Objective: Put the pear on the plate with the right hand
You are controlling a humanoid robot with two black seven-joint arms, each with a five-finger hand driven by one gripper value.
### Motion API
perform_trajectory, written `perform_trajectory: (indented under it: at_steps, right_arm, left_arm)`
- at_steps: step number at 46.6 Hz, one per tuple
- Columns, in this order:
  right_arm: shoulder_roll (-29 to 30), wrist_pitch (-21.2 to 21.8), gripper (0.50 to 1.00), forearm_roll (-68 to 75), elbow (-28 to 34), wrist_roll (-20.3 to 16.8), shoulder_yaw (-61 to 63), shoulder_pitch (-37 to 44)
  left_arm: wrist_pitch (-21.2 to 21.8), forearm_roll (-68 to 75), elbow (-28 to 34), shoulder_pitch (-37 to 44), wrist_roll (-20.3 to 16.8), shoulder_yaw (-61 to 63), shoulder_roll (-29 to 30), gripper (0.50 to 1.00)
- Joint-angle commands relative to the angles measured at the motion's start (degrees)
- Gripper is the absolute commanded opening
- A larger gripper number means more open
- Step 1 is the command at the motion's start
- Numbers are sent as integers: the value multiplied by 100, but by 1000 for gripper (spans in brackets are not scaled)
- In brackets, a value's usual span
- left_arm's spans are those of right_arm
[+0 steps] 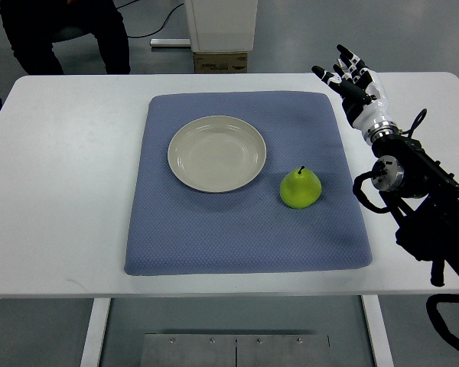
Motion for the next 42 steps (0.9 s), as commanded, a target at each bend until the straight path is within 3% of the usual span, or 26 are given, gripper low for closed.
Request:
perform_trajectory:
  at_steps: [1,42]
  right_arm:
    - [-8,0,1000,0,0,1,-2,8]
    - [-25,9,1000,18,-18,-43,7,78]
  left_arm:
    - [-2,2,0,3,0,0,0,1000]
    - [-11,2,0,3,0,8,0,1000]
